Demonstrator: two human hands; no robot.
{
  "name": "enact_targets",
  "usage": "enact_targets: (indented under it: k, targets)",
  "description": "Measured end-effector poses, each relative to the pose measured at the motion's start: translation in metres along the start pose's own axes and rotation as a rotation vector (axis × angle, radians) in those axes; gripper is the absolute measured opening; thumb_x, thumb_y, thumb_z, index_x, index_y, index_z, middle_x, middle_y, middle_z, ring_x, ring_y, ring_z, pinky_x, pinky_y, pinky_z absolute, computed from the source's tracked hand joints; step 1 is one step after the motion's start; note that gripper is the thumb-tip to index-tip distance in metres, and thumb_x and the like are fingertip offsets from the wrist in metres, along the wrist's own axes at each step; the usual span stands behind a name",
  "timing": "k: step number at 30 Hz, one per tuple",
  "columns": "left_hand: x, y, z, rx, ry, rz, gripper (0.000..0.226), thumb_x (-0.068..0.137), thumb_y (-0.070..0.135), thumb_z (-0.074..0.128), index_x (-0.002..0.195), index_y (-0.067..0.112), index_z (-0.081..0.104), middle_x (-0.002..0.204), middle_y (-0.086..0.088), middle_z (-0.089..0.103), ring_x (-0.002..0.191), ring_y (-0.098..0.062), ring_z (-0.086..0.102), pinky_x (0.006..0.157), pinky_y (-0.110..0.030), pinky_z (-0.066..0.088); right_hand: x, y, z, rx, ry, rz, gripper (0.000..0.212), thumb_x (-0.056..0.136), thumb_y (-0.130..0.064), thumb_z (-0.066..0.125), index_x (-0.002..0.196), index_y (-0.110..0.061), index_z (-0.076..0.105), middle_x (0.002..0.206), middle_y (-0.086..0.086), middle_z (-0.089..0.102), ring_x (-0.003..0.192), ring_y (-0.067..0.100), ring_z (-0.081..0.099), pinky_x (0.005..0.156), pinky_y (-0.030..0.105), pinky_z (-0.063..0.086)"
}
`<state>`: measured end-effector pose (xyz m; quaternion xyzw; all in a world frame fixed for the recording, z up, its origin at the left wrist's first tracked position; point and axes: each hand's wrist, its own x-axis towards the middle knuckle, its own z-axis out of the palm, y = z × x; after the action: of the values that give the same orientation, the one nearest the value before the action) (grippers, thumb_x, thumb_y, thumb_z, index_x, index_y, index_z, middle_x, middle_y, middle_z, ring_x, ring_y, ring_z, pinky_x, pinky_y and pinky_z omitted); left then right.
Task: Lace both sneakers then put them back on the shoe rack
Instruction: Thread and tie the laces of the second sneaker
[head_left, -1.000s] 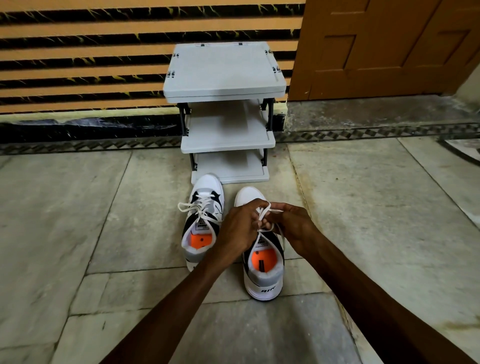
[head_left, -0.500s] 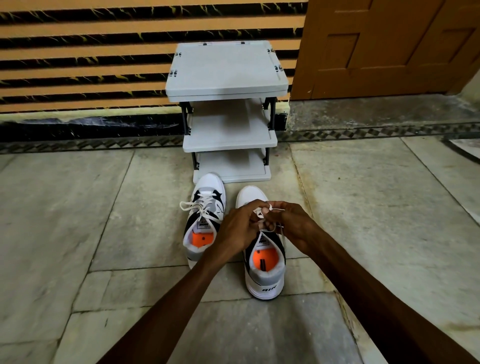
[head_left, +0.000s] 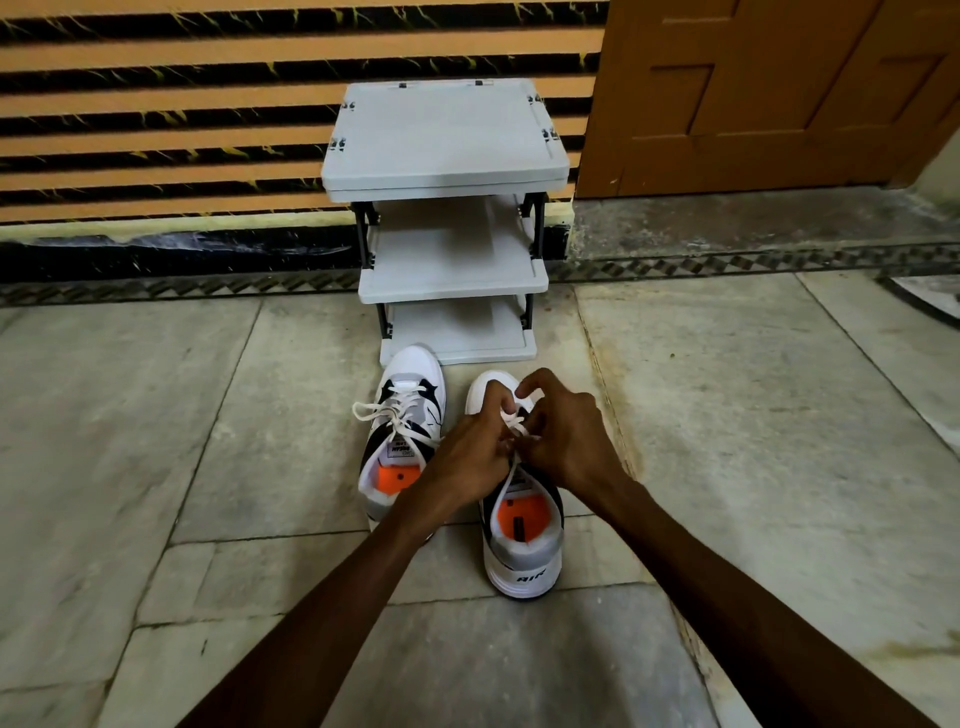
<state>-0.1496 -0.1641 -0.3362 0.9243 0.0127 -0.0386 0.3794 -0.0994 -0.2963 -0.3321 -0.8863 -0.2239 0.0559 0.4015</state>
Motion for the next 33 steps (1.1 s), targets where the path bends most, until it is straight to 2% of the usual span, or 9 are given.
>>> enact_targets:
  k: [4, 6, 10, 13, 16, 19, 23, 29, 33]
  targets:
    - [0.0, 0.002, 0.002, -0.032, 0.026, -0.031, 0.042, 0.086, 0.0, 0.05, 0.118, 0.021, 0.033, 0.081, -0.001, 0.058, 0.074, -0.023, 0.06, 0.063, -0.032, 0.045, -0.006, 0.002, 0.004, -0.097, 0.036, -0.127, 0.046, 0.069, -0.016, 0.075, 0.104, -0.024, 0.046, 0.07, -0.008, 0.064, 0.063, 0.017, 0.064, 0.058, 0.036, 0.054]
    - [0.001, -0.001, 0.004, -0.08, 0.026, -0.071, 0.039, 0.089, 0.002, 0.05, 0.119, 0.022, 0.034, 0.086, -0.004, 0.062, 0.078, -0.022, 0.062, 0.065, -0.035, 0.049, -0.008, 0.004, 0.007, -0.13, 0.056, -0.161, 0.045, 0.069, -0.014, 0.075, 0.103, -0.024, 0.047, 0.074, -0.005, 0.066, 0.065, 0.017, 0.062, 0.06, 0.036, 0.053]
    - [0.004, -0.011, 0.007, -0.331, 0.026, -0.181, 0.019, 0.096, 0.012, 0.047, 0.112, 0.021, 0.043, 0.094, -0.011, 0.069, 0.084, -0.022, 0.066, 0.075, -0.039, 0.052, -0.011, 0.008, 0.009, -0.147, 0.08, -0.187, 0.03, 0.074, -0.013, 0.072, 0.099, -0.019, 0.057, 0.088, 0.002, 0.068, 0.075, 0.021, 0.064, 0.065, 0.037, 0.053]
    - [0.005, -0.007, 0.006, -0.566, 0.058, -0.281, 0.008, 0.099, 0.023, 0.046, 0.104, 0.02, 0.052, 0.088, -0.003, 0.066, 0.072, -0.009, 0.062, 0.063, -0.022, 0.047, -0.011, 0.007, 0.007, -0.166, 0.061, -0.239, 0.024, 0.073, -0.01, 0.071, 0.093, -0.016, 0.061, 0.089, 0.002, 0.065, 0.076, 0.021, 0.062, 0.064, 0.037, 0.052]
    - [0.007, -0.003, 0.0, -0.662, 0.027, -0.31, 0.018, 0.1, 0.012, 0.04, 0.094, 0.017, 0.056, 0.072, 0.001, 0.06, 0.054, 0.001, 0.058, 0.047, -0.009, 0.041, -0.012, 0.003, 0.007, -0.216, 0.054, -0.279, 0.024, 0.071, -0.005, 0.074, 0.091, -0.015, 0.064, 0.086, 0.003, 0.063, 0.074, 0.022, 0.061, 0.059, 0.032, 0.048]
    - [0.012, -0.005, -0.003, -0.574, -0.09, -0.315, 0.032, 0.099, 0.009, 0.037, 0.082, 0.024, 0.061, 0.064, 0.002, 0.056, 0.054, -0.007, 0.052, 0.046, -0.013, 0.039, -0.013, 0.002, 0.008, -0.194, 0.061, -0.294, 0.022, 0.068, -0.002, 0.074, 0.084, -0.014, 0.066, 0.082, 0.003, 0.061, 0.069, 0.021, 0.059, 0.056, 0.032, 0.05]
    - [0.016, -0.01, -0.003, -0.526, -0.14, -0.348, 0.034, 0.097, 0.01, 0.04, 0.075, 0.026, 0.061, 0.063, 0.002, 0.057, 0.055, -0.009, 0.05, 0.049, -0.02, 0.038, -0.014, 0.005, 0.008, -0.198, 0.074, -0.278, 0.018, 0.066, -0.001, 0.073, 0.076, -0.014, 0.065, 0.078, 0.002, 0.057, 0.066, 0.02, 0.056, 0.053, 0.036, 0.05]
    - [0.013, -0.016, -0.003, -0.63, -0.037, -0.391, 0.025, 0.087, -0.005, 0.05, 0.081, 0.012, 0.067, 0.067, -0.007, 0.061, 0.054, -0.01, 0.049, 0.05, -0.019, 0.039, -0.016, 0.009, 0.009, -0.221, 0.049, -0.254, 0.019, 0.065, -0.002, 0.074, 0.075, -0.016, 0.066, 0.08, 0.001, 0.059, 0.07, 0.022, 0.057, 0.054, 0.036, 0.049]
    - [0.014, -0.014, -0.005, -0.49, 0.08, -0.36, 0.023, 0.086, -0.005, 0.056, 0.079, 0.01, 0.072, 0.062, -0.006, 0.063, 0.049, -0.011, 0.054, 0.048, -0.017, 0.045, -0.018, 0.008, 0.006, -0.24, 0.036, -0.236, 0.016, 0.068, -0.008, 0.073, 0.077, -0.02, 0.071, 0.084, 0.001, 0.067, 0.084, 0.024, 0.061, 0.062, 0.035, 0.051]
